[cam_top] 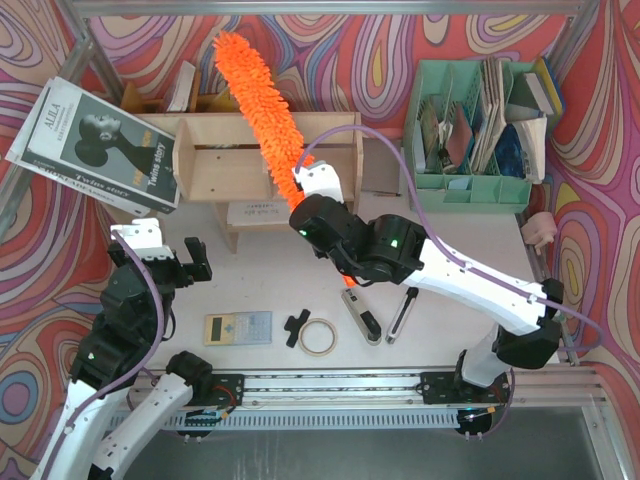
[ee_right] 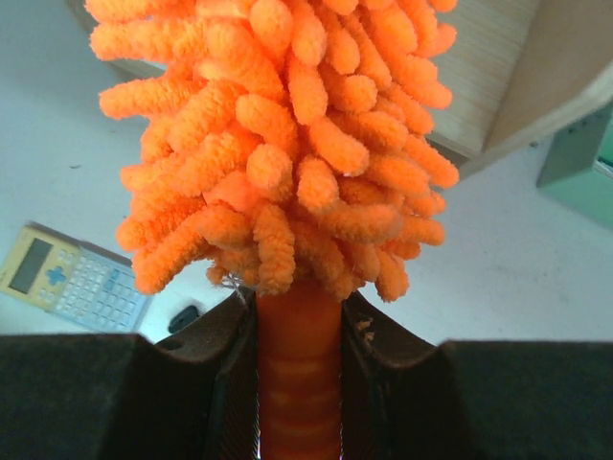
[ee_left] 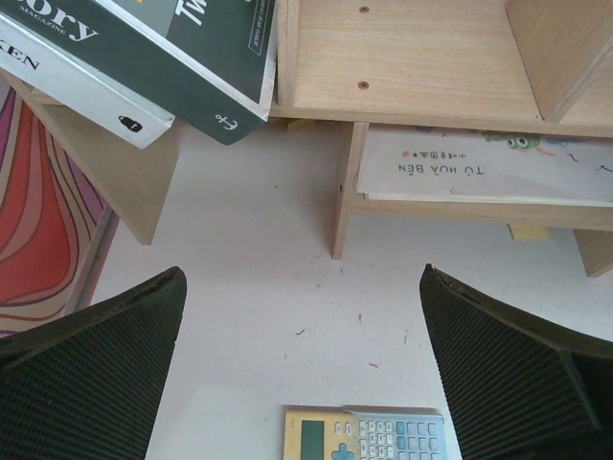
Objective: Dust the bookshelf with a duster
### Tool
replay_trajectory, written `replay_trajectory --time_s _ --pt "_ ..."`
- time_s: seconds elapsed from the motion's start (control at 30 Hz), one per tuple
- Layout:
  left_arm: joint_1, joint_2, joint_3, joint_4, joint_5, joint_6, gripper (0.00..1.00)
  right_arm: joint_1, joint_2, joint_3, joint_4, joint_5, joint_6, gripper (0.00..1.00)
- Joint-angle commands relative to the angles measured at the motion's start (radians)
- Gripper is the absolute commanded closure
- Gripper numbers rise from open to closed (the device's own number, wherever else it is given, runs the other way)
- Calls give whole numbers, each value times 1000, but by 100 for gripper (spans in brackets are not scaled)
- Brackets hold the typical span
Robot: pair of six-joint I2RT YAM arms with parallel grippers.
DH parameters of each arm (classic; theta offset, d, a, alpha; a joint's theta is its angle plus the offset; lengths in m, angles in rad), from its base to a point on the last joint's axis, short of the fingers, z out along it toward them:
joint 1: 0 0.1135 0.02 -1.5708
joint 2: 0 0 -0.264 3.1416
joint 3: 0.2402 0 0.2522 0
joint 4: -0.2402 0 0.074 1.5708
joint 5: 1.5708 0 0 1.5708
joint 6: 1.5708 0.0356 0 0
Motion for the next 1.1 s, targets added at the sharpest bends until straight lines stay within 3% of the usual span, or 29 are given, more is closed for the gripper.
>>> replay_trajectory --time_s 0.0,0.37,0.67,1.07 --pt "7 -9 -5 12 -8 3 2 -21 -54 -29 -68 70 60 100" --pt "6 -1 -6 10 -10 4 2 -29 -27 -44 35 -76 6 100" --pt "6 -3 -7 12 -12 7 2 -37 -30 -27 -79 97 57 100" --pt "6 -3 -7 10 -7 6 1 -80 -144 -96 -210 171 133 100"
